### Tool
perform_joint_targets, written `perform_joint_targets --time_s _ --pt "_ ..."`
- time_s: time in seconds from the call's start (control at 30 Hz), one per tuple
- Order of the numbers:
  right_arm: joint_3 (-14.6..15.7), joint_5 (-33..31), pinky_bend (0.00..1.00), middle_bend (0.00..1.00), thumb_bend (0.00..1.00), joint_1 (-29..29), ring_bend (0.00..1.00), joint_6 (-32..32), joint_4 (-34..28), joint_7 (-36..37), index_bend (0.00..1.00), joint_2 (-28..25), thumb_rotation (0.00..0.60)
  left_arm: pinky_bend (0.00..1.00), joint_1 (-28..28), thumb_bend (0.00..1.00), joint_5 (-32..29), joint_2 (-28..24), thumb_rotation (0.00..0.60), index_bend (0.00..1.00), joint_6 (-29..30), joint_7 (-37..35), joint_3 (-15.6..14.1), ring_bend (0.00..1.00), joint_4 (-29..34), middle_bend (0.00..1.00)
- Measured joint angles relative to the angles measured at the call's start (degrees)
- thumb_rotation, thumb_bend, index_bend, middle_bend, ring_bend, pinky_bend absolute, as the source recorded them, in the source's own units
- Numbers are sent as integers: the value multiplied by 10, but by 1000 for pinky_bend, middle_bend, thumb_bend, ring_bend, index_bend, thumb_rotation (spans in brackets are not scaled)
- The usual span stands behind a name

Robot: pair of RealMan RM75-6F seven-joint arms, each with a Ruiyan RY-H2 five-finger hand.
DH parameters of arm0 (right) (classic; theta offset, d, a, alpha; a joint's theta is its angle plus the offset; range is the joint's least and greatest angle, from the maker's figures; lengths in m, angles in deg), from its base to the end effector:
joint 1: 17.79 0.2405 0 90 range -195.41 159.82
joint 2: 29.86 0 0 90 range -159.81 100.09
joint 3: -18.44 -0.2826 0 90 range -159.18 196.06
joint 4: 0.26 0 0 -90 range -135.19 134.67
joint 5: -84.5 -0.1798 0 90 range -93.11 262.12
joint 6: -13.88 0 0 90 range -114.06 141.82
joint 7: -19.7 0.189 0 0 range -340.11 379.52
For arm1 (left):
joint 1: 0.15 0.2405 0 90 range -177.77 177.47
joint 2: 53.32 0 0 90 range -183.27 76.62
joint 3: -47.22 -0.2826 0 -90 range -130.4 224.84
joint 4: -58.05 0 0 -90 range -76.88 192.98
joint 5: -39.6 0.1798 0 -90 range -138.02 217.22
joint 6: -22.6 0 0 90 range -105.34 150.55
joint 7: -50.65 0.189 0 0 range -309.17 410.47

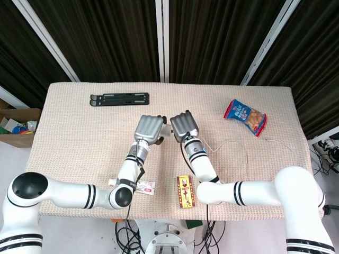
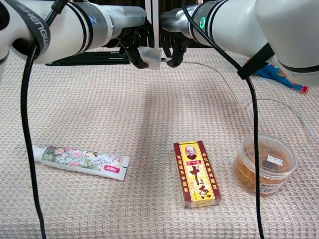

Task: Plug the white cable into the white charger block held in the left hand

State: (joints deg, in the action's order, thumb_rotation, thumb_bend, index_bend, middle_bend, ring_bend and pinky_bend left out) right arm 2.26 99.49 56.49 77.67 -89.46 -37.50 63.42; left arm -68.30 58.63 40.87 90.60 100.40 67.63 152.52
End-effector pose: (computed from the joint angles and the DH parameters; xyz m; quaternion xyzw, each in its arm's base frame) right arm -0.0075 -0.4505 -0.0233 0.7739 -0.3156 0.2610 0.4830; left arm -0.0180 0.4351 -0.0165 -0.7241 -0.4006 -0.3235 0.4589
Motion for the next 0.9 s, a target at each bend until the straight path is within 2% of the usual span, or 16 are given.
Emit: perform_joint_targets --time_s 0.37,0.6,0.8,0.9 --pt "-6 9 297 612 1000 0 402 8 12 7 762 17 600 858 -2 308 -30 0 600 577 -9 -13 17 725 -2 562" --pt "-13 6 290 611 998 -1 402 10 18 9 761 24 600 858 0 308 -16 -2 600 577 -23 -30 15 725 -9 561" --pt "-19 5 288 602 916 -4 402 13 18 10 756 25 600 857 2 309 -4 1 600 577 -32 -44 8 724 -19 561" --pt "-21 3 288 593 829 -4 402 11 20 12 754 27 600 857 1 309 -3 2 600 577 -33 -47 8 724 -21 561"
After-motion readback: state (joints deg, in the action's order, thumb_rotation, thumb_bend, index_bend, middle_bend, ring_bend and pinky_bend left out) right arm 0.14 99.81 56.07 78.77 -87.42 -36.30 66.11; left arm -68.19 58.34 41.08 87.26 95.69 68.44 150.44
